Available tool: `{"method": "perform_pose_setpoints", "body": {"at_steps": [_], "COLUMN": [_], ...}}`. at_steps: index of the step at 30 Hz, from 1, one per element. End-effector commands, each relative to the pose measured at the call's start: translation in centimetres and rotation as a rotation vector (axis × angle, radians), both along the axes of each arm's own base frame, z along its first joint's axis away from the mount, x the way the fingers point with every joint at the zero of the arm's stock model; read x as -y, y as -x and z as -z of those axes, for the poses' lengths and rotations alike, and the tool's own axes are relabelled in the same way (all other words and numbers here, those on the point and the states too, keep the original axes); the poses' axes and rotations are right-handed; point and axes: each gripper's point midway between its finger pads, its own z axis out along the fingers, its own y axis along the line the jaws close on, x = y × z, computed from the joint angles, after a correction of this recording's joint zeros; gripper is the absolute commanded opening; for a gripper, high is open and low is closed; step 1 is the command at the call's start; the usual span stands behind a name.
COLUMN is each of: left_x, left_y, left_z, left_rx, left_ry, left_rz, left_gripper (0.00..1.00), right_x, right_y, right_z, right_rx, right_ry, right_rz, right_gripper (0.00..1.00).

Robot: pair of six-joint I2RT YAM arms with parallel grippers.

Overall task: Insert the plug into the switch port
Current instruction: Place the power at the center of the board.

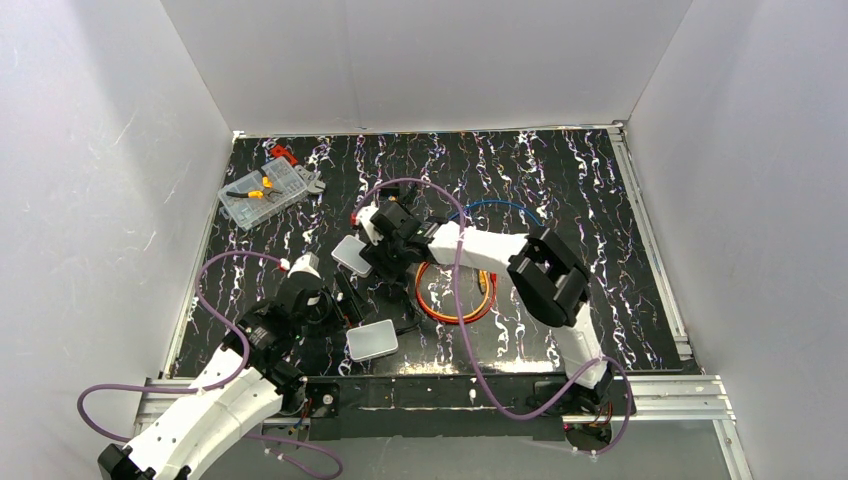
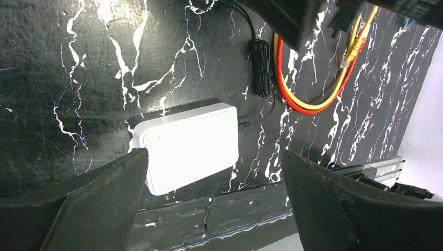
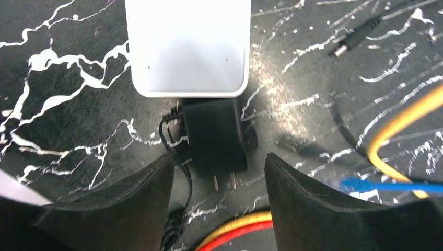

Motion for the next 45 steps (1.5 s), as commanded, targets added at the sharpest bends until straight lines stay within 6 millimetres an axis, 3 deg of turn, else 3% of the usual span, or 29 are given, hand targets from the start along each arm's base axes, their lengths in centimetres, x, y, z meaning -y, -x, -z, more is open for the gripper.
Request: {"method": "perform_pose_setpoints", "body": {"at_steps": [1,9,17,24,28,30,38,45], "left_x": [-0.3,-0.5,-0.1,-0.2,0.1,0.4,0.1,0.9], "left_y": [0.0,-0.2,-0.8,-2.0,-2.8,-3.2,-3.8,-2.7], "left_z": [0.1,-0.1,0.3,1.4,2.3,2.7,4.7,6.1], "left_rx": [0.006,0.027,0.025,0.025,0.016,0.017,-0.027,-0.089], "left_ry": [-0.018,-0.028,-0.048,-0.078,-0.07,-0.061,-0.059,-0.027], "left_rz": [-0.003,-0.003,0.017,0.004,-0.006,0.002,-0.004,0.057], "left_gripper": [1.0,1.0,1.0,1.0,0.99,1.0,0.99,0.96], "right_x": [-0.2,3.5,8.1,9.3,8.8,8.3,6.9,6.2], "right_y": [-0.3,2.5,8.7,15.0,17.7,18.2,17.6,16.3], "right_z": [-6.6,-9.6,-7.2,-4.6,-2.9,-2.1,0.1,1.6], "right_rx": [0.104,0.093,0.007,-0.11,-0.185,-0.202,-0.215,-0.188], "right_ry": [-0.122,-0.185,-0.16,-0.148,-0.155,-0.153,-0.144,-0.108], "right_rz": [0.018,0.096,0.147,0.14,0.132,0.142,0.232,0.303], "right_gripper": [0.72,0.73,0.63,0.34,0.1,0.01,0.01,0.01]}}
